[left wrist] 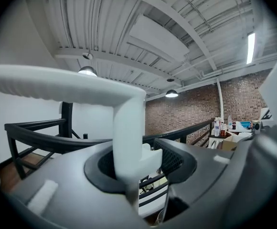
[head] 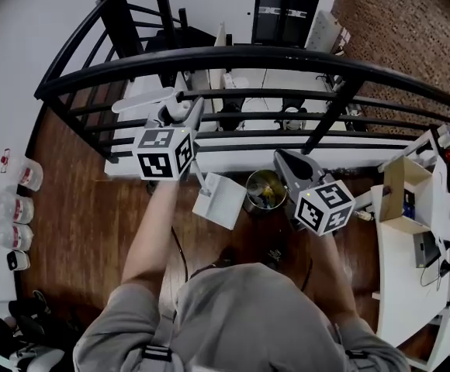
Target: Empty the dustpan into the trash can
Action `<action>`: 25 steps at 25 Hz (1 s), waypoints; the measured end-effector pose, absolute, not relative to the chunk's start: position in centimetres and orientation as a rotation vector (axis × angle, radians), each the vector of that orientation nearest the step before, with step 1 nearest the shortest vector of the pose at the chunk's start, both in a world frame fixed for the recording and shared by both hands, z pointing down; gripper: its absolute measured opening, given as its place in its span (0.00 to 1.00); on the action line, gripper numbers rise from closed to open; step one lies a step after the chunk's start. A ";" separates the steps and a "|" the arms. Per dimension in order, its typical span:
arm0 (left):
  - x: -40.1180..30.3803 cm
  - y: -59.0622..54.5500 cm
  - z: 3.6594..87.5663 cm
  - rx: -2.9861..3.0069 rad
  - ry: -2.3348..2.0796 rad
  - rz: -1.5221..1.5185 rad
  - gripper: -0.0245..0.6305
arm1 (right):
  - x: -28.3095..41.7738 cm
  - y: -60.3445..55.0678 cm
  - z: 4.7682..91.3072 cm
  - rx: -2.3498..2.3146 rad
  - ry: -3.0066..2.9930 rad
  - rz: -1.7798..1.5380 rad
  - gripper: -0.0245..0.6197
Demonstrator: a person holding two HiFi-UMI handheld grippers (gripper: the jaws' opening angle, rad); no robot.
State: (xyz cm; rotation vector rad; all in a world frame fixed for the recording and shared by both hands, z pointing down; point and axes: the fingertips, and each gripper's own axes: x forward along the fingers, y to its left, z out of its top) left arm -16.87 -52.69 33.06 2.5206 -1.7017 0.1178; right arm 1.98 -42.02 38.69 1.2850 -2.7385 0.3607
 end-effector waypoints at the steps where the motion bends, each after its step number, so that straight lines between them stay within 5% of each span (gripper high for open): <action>1: -17.5 -52.5 33.8 2.507 -1.714 0.111 0.32 | 1.5 -42.0 38.9 1.271 -2.737 0.363 0.04; 11: -24.5 -51.1 34.1 2.369 -1.876 -0.085 0.32 | -0.2 -42.6 40.0 1.216 -2.707 0.373 0.04; 25: -26.2 -51.8 39.0 2.344 -1.869 0.012 0.32 | -3.1 -43.5 40.8 1.183 -2.702 0.373 0.04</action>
